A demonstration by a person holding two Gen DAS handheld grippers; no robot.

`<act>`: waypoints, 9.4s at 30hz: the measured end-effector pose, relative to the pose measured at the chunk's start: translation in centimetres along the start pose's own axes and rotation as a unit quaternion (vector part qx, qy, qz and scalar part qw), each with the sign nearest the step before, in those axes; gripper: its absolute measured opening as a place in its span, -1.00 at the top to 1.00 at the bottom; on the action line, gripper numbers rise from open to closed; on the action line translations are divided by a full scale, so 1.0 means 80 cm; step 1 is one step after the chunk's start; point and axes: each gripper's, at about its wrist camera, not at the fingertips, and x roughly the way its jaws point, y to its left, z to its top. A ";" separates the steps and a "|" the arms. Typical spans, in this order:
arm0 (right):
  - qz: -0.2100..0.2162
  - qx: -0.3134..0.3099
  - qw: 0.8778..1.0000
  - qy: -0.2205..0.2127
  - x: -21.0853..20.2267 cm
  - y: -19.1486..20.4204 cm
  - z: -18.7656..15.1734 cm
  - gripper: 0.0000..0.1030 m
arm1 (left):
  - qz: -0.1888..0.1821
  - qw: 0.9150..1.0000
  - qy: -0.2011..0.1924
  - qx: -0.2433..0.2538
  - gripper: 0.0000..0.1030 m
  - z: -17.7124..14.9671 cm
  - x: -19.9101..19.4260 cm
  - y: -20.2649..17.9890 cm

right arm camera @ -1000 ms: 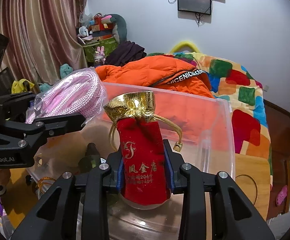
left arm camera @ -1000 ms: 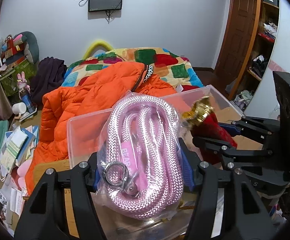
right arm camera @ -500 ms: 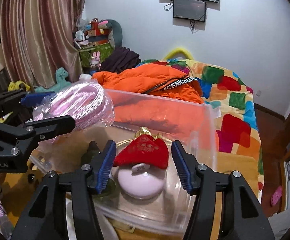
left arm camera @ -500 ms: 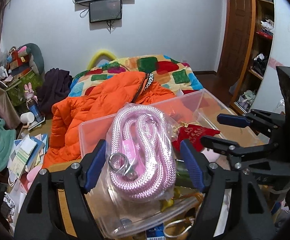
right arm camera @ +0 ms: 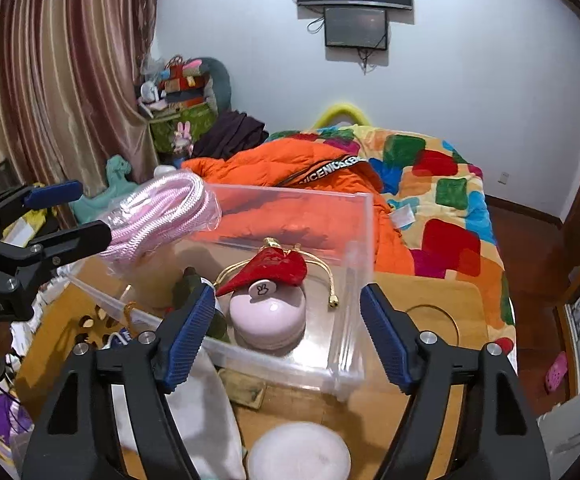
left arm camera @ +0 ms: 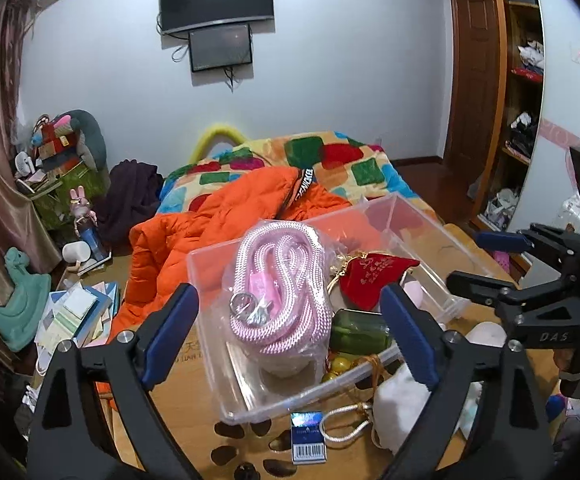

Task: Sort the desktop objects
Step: 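Grasp the white cloth bag with the left tool while the right tool grasps the white round container, then lower the cloth bag into the clear box while the right tool places the white container beside it, then grasp the blue Max card box with the left tool while the right tool grasps the mint-green tube, then drop the Max box into the clear box while the right tool drops the tube in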

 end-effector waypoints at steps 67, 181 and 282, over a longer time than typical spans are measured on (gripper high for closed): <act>0.004 0.051 0.998 0.021 -0.011 -0.029 -0.146 -0.21 | -0.105 0.984 0.105 -0.101 0.14 -0.115 0.059 -0.093; -0.009 -0.040 0.998 -0.037 -0.006 0.027 -0.027 -0.24 | -0.084 0.994 0.004 -0.069 -0.21 -0.015 0.029 -0.049; 0.067 0.024 0.997 -0.020 -0.048 0.045 -0.104 0.58 | 0.024 0.996 0.043 -0.073 0.49 -0.140 -0.024 -0.039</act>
